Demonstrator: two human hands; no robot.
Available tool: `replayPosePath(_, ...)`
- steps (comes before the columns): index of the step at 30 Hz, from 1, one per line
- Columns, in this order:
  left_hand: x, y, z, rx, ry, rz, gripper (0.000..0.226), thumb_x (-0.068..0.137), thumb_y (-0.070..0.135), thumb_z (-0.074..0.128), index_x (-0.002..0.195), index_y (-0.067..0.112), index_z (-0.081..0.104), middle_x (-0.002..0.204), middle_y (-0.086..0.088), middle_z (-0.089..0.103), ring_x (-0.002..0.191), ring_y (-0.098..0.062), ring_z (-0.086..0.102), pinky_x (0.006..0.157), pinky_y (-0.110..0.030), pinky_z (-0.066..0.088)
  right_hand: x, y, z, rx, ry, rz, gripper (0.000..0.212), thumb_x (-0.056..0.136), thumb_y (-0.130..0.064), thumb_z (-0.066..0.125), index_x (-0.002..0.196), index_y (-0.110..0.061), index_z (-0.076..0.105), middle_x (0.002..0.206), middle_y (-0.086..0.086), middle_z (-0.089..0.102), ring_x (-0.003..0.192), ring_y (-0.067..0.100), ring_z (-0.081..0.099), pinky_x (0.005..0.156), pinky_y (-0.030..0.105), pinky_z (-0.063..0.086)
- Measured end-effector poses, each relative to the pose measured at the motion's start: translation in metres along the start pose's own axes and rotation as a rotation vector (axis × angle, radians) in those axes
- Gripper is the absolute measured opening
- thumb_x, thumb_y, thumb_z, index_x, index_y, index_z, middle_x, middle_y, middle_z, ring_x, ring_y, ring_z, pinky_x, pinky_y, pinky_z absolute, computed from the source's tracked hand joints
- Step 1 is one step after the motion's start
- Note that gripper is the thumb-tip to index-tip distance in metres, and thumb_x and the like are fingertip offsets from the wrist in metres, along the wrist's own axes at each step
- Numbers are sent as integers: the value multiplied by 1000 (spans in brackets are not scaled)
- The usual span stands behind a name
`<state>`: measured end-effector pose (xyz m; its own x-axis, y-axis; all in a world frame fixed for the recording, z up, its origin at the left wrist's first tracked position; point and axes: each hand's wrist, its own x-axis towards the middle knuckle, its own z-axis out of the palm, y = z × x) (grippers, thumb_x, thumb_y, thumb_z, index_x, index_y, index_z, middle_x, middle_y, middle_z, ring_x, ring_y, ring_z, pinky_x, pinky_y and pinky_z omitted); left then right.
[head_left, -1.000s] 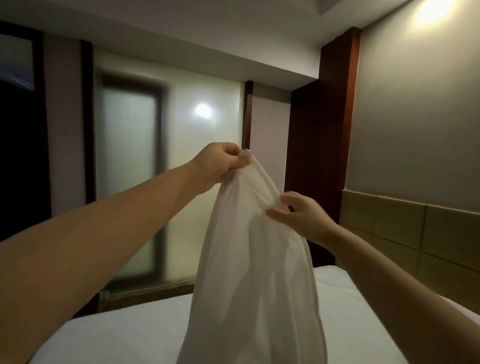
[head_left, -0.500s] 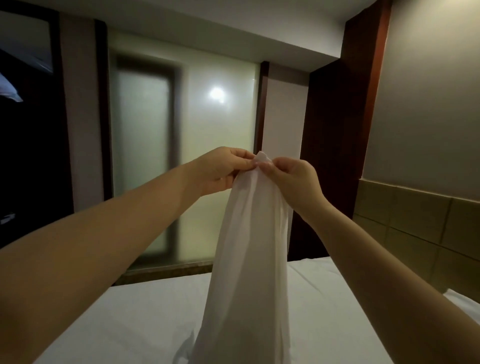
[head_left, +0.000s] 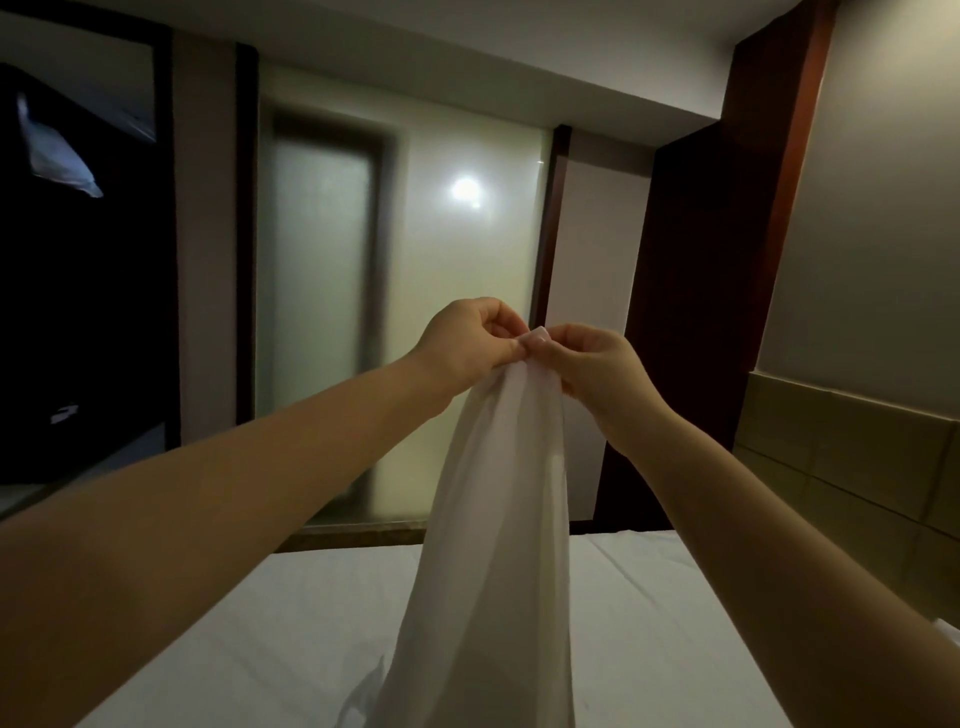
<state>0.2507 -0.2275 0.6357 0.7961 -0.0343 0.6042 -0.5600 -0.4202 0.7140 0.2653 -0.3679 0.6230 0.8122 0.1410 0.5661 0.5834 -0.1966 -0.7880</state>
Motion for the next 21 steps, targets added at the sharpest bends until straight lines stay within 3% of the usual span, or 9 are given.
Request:
replayPosePath(6,-5,-4,9,52,21,63,13,80,18,72,86,19,60,73,6,59,70,-6,55,59,-7,45,-4,4,-13,102,-85,89,9,82,-21,68,81,-12,70,77,1,69,71,10,66,65,19,55)
replayPosePath(12,-14,-9,14,60,-13,56,19,80,15,72,94,18,59,83,5,63,79,-11,59,68,-15,50,-6,7,-19,75,-126,90,4,82,-15,67,79,-13,68,74,0,67,69,10,66,67,19,55)
replayPosePath(15,-23,-11,17,-6,-43,47,28,85,26,66,104,22,45,90,2,65,80,-8,62,68,-16,52,-7,10,-19,36,-110,7,4,81,-16,68,79,-14,68,67,-6,67,66,5,64,69,18,53)
replayPosePath(21,-29,-19,22,-39,18,59,10,90,26,59,93,19,52,86,0,65,83,-20,63,75,-30,54,-6,9,-16,24,-46,-20,11,86,-15,65,77,-17,70,65,-7,66,62,2,61,61,14,50)
